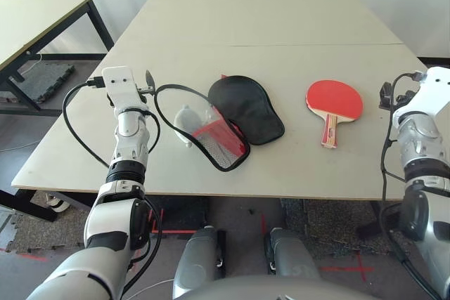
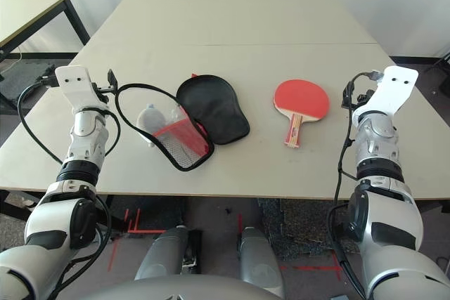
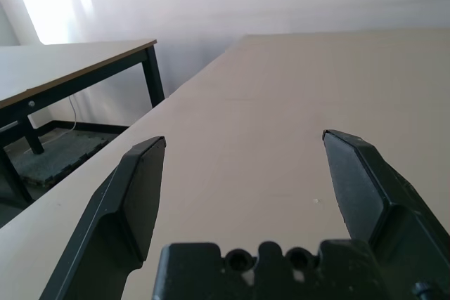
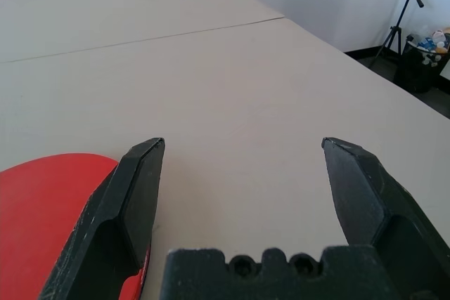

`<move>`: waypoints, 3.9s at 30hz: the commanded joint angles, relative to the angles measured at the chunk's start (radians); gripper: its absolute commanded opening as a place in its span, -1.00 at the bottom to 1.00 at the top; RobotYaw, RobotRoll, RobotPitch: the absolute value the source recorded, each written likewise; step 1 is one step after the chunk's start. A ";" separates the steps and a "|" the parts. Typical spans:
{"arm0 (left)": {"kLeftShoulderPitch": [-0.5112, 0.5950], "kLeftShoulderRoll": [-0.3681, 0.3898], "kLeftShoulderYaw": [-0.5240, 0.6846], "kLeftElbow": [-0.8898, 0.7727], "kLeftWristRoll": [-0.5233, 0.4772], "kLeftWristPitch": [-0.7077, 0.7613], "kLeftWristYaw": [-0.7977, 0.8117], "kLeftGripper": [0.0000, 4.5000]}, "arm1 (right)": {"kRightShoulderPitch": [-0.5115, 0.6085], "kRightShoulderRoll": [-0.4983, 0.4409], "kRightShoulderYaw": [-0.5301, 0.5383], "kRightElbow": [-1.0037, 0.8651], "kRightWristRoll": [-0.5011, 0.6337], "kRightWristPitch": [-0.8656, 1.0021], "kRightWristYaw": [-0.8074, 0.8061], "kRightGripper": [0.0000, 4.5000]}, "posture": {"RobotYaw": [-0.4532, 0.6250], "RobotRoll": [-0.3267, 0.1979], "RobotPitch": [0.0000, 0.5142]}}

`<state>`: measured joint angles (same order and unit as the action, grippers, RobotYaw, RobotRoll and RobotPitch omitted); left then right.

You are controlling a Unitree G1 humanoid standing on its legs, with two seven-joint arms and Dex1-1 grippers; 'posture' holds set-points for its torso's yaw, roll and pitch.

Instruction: Store the ping-pong paddle in its case and zip it.

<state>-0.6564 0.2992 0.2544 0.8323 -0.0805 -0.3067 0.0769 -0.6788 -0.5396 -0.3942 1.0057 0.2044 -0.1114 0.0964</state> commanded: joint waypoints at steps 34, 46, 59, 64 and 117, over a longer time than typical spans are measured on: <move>-0.020 0.257 -0.159 -0.451 -0.230 0.467 -0.960 1.00 | 0.011 0.055 0.107 -0.807 0.084 1.164 0.008 0.98 | -0.12 0.25 -0.72; 0.006 0.265 -0.241 -0.607 -0.259 0.598 -1.138 1.00 | -0.035 0.179 0.036 -0.901 0.080 1.627 -0.049 0.98 | -0.09 0.25 -0.64; 0.019 0.266 -0.250 -0.629 -0.245 0.604 -1.153 1.00 | 0.006 0.274 -0.013 -0.874 0.043 1.596 -0.069 0.57 | -0.08 0.25 -0.67; 0.020 0.266 -0.251 -0.621 -0.241 0.599 -1.151 1.00 | 0.001 0.282 -0.025 -0.879 0.040 1.598 -0.061 -0.25 | -0.08 0.25 -0.67; 0.144 0.303 -0.205 -0.745 -0.253 0.631 -1.055 1.00 | -0.206 0.462 0.395 -0.687 0.050 1.438 0.121 -0.53 | 0.15 0.25 -0.69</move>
<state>-0.5296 0.5941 0.0383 0.0968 -0.3243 0.3151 -0.9854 -0.8723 -0.0703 -0.0098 0.3113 0.2613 1.3456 0.2060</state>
